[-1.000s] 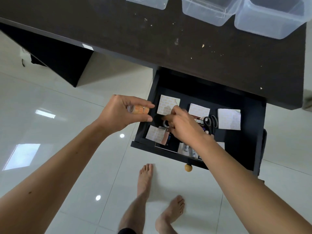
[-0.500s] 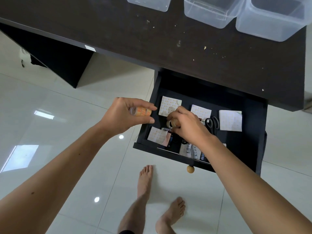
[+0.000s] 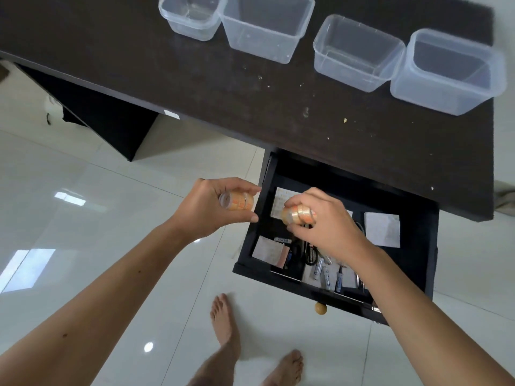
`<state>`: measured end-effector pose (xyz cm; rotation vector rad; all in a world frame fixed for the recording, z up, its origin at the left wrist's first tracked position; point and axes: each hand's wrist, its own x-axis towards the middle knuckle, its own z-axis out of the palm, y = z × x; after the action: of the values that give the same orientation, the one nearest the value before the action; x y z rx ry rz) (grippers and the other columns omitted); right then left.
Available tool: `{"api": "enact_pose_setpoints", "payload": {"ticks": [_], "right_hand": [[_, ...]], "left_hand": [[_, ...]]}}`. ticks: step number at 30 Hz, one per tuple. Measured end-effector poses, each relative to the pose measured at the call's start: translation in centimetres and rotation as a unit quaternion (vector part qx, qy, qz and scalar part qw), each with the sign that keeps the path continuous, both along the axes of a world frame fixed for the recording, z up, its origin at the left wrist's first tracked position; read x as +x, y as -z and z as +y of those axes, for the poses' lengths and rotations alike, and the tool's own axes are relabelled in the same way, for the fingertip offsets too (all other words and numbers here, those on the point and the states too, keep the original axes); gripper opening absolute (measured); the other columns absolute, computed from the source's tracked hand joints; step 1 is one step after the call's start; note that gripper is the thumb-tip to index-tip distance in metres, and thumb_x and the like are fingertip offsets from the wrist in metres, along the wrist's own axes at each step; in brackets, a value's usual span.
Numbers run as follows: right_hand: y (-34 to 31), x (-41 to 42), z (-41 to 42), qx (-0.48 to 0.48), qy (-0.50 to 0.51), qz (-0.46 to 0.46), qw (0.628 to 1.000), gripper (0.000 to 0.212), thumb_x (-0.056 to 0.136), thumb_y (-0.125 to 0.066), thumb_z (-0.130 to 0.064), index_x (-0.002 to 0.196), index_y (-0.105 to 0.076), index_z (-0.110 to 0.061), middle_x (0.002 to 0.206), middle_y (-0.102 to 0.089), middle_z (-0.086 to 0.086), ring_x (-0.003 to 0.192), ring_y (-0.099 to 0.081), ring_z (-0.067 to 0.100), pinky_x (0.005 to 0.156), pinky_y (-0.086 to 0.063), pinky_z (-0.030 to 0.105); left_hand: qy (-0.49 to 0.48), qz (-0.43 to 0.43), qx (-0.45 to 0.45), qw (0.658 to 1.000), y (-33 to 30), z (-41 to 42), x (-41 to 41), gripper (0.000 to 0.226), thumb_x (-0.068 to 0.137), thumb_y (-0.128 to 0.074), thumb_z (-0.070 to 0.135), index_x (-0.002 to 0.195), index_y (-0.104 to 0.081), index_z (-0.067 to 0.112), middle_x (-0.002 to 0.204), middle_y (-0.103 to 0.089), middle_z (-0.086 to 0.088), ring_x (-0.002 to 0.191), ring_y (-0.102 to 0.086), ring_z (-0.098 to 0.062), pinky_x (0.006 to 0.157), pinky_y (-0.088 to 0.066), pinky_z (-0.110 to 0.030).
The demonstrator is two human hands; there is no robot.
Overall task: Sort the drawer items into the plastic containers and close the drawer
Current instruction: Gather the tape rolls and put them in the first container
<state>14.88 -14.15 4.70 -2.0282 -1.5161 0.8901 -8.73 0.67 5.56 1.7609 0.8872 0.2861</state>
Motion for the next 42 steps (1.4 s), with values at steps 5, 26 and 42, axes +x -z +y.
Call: {"api": "enact_pose_setpoints", "payload": {"ticks": [5, 26, 42], "right_hand": [[-5.1, -0.5, 4.5, 0.021, -0.013, 0.030, 0.999, 0.039, 0.083, -0.087, -0.018, 0.116, -0.075, -0.034, 0.116, -0.061, -0.019, 0.101, -0.063, 0.001, 0.079, -0.044, 0.007], [-15.9, 1.4, 34.0, 0.110, -0.009, -0.003, 0.994, 0.039, 0.084, -0.090, -0.032, 0.112, -0.065, -0.041, 0.116, -0.064, -0.018, 0.101, -0.065, 0.007, 0.078, -0.051, 0.007], [-11.9, 2.4, 47.4, 0.093, -0.086, -0.011, 0.992, 0.051, 0.082, -0.089, -0.020, 0.126, -0.067, -0.030, 0.124, -0.064, -0.005, 0.111, -0.066, 0.013, 0.097, -0.060, 0.033]], "left_hand": [[-0.029, 0.018, 0.016, 0.999, -2.7, 4.2, -0.2, 0.047, 0.067, -0.097, 0.041, 0.108, -0.074, 0.037, 0.107, -0.071, 0.013, 0.097, -0.071, -0.014, 0.075, -0.064, -0.027], [-0.173, -0.053, 0.119, 0.976, -10.6, 27.6, 3.7, 0.043, 0.076, -0.095, 0.030, 0.113, -0.073, 0.028, 0.107, -0.071, 0.012, 0.092, -0.069, 0.003, 0.073, -0.052, -0.006], [-0.203, -0.088, 0.110, 0.969, -7.3, 36.7, 6.5, 0.055, 0.071, -0.095, 0.041, 0.120, -0.069, 0.032, 0.124, -0.074, 0.009, 0.123, -0.069, -0.013, 0.112, -0.052, -0.044]]}}
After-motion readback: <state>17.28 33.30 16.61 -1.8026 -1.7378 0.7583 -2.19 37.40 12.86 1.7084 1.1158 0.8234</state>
